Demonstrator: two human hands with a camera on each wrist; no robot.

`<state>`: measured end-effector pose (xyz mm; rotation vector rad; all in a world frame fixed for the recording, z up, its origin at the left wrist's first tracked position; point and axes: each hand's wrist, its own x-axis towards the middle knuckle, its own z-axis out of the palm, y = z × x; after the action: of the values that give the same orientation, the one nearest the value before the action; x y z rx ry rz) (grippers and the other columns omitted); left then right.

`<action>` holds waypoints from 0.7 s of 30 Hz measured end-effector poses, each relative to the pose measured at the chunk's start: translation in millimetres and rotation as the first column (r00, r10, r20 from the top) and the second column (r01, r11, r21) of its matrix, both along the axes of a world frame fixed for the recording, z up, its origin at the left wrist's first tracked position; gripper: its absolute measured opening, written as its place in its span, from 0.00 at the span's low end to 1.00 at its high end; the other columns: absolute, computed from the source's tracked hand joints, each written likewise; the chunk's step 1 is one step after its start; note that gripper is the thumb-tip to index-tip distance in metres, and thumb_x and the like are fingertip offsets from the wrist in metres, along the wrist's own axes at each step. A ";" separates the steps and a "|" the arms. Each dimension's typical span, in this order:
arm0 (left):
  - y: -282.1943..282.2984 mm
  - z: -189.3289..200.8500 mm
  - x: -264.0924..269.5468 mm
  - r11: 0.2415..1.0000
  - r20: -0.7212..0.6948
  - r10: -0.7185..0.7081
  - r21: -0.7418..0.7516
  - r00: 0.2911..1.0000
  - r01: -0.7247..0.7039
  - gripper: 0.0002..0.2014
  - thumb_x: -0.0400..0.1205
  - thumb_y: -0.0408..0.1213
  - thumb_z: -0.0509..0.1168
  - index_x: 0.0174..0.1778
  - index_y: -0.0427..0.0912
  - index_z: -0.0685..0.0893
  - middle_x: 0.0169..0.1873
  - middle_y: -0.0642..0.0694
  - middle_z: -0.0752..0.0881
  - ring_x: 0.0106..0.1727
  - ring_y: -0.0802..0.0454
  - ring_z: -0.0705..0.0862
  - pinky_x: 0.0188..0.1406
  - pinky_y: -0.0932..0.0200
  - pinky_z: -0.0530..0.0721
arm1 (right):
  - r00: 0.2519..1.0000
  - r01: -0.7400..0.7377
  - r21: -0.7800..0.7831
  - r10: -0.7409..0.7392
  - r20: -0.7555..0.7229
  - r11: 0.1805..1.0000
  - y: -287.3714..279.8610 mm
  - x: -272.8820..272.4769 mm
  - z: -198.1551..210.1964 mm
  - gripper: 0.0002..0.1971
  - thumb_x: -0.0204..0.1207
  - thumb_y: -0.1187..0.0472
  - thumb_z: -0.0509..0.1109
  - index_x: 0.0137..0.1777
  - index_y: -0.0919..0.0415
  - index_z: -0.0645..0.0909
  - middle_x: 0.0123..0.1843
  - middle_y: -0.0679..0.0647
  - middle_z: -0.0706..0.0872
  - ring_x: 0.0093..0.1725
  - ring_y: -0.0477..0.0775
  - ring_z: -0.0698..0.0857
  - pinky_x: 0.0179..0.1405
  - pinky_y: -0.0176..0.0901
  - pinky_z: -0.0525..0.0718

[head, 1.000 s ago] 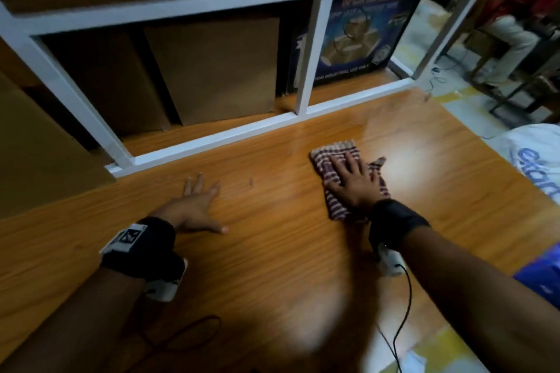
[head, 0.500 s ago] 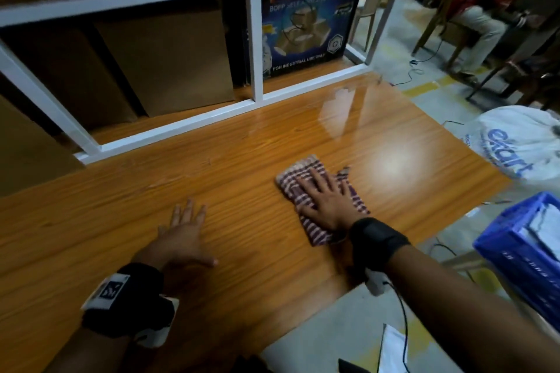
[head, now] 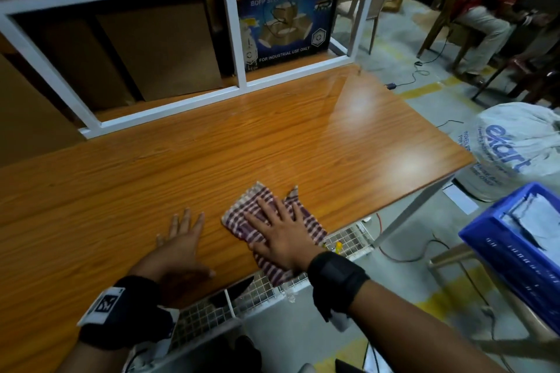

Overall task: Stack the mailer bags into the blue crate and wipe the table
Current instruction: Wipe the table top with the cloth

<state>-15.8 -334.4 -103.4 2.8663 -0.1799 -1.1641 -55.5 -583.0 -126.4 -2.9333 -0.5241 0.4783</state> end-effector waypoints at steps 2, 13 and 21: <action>-1.1 -1.7 -13.2 1.000 0.023 0.007 -0.030 1.000 -0.006 0.71 0.62 0.66 0.79 0.83 0.54 0.28 0.81 0.46 0.23 0.82 0.38 0.26 0.80 0.28 0.42 | 0.999 0.029 0.007 -0.029 0.023 1.000 -29.2 -0.2 -2.0 0.37 0.75 0.26 0.36 0.84 0.34 0.40 0.88 0.49 0.36 0.85 0.61 0.35 0.78 0.74 0.35; -21.7 8.7 -41.3 0.991 0.054 0.070 -0.117 0.996 -0.063 0.60 0.70 0.62 0.75 0.86 0.52 0.39 0.85 0.41 0.33 0.84 0.36 0.32 0.83 0.33 0.45 | 0.839 0.538 0.095 -0.543 0.041 0.838 -107.8 -7.7 -3.6 0.36 0.81 0.30 0.45 0.86 0.38 0.41 0.88 0.55 0.38 0.86 0.67 0.40 0.77 0.78 0.36; -46.5 10.8 -6.0 0.989 0.023 0.145 -0.041 0.989 -0.144 0.53 0.78 0.57 0.70 0.86 0.52 0.37 0.84 0.38 0.34 0.83 0.26 0.38 0.82 0.36 0.51 | 0.993 0.098 0.121 -0.106 0.060 0.988 -40.2 -34.7 -2.9 0.35 0.80 0.29 0.48 0.85 0.36 0.47 0.88 0.50 0.39 0.86 0.63 0.37 0.79 0.76 0.34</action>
<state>-21.8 -380.8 -92.6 2.8071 0.0042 -1.0845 -90.2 -623.1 -129.3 -2.8533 -0.3929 0.3274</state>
